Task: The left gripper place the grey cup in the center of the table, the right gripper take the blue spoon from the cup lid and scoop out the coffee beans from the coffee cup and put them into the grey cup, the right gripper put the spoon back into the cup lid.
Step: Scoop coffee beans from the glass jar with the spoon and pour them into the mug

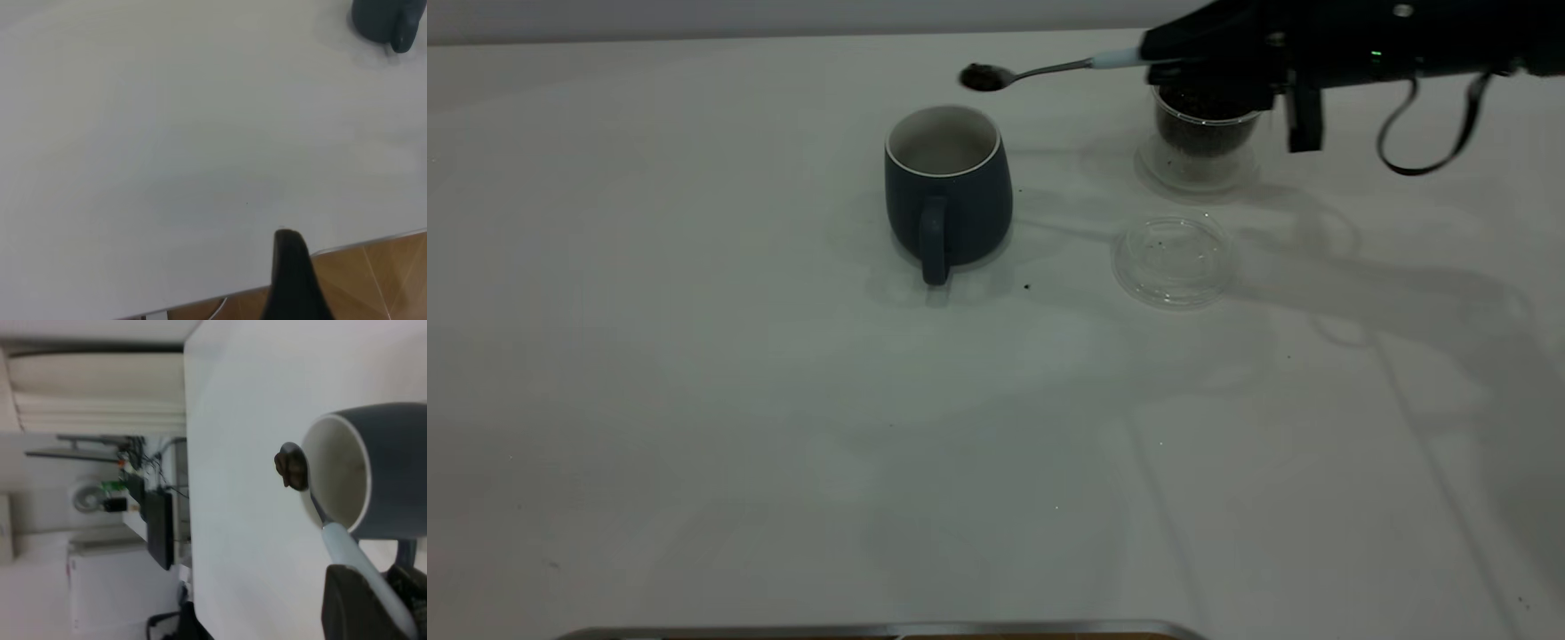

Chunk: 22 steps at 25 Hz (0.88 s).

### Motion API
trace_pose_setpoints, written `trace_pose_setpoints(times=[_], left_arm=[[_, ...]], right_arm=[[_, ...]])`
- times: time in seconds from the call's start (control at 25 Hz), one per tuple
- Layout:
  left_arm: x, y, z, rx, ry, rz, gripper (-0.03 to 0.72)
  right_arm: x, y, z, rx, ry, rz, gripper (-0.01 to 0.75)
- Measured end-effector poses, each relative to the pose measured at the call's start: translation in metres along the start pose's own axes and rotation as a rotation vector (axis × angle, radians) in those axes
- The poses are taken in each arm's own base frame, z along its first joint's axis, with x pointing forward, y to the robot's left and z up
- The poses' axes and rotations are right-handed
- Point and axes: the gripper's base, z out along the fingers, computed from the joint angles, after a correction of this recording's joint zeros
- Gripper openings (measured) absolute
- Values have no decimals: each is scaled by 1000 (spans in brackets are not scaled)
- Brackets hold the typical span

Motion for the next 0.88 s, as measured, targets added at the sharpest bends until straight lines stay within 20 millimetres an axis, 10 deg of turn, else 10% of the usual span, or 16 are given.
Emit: trace_pose_setpoints(times=[0.32,0.68,0.88], left_arm=[[0,0,0,0,0,1,567],[0,0,0,0,0,1,567],[0,0,0,0,0,1,567]], right_arm=[[5,8,21,60,16,-134,107],[2,8,21,69,34,-951,107],[0,7,22,89,32,-954,107]])
